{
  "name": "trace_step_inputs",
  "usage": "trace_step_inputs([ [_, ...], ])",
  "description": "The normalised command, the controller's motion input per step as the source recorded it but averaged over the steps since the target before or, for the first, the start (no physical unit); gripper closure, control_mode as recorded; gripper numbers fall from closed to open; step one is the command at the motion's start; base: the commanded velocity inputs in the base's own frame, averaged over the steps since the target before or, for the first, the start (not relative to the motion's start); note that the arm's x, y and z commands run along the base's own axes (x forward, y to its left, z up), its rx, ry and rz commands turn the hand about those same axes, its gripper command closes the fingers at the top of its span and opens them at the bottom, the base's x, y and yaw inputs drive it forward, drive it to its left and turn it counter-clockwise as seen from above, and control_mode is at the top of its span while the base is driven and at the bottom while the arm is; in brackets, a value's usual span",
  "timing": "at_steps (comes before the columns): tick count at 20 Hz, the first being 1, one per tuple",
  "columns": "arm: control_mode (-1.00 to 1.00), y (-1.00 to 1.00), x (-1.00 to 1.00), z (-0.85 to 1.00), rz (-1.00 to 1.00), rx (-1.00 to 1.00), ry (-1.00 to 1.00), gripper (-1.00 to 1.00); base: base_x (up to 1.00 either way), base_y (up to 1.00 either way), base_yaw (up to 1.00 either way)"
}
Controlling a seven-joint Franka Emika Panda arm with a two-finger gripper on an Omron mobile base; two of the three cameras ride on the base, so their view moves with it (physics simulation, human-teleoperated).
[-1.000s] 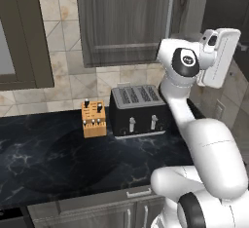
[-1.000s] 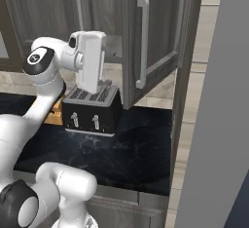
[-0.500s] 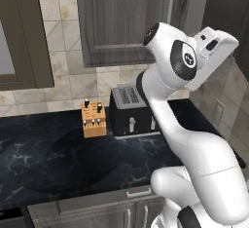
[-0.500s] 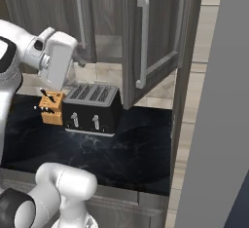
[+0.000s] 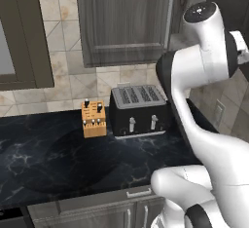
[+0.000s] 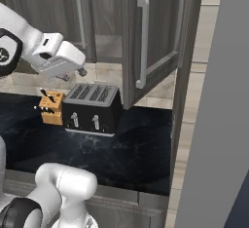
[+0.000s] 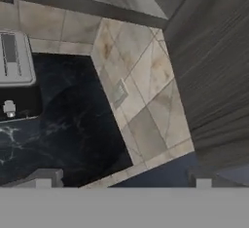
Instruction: Open the cabinet. Pick the spray and place it next to the sink. Then close the cabinet.
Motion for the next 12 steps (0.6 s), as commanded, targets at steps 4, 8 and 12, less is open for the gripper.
trace_step_inputs([
  [4, -1.0, 0.13, 0.32, -0.01, 0.11, 0.39, -0.33, -1.0, 0.0, 0.0, 0.0],
  [8, -1.0, 0.24, 0.18, 0.01, 0.13, 0.34, -0.29, -1.0, 0.0, 0.0, 0.0],
  [12, -1.0, 0.43, -0.09, 0.15, 0.18, 0.11, -0.15, -1.0, 0.0, 0.0, 0.0],
])
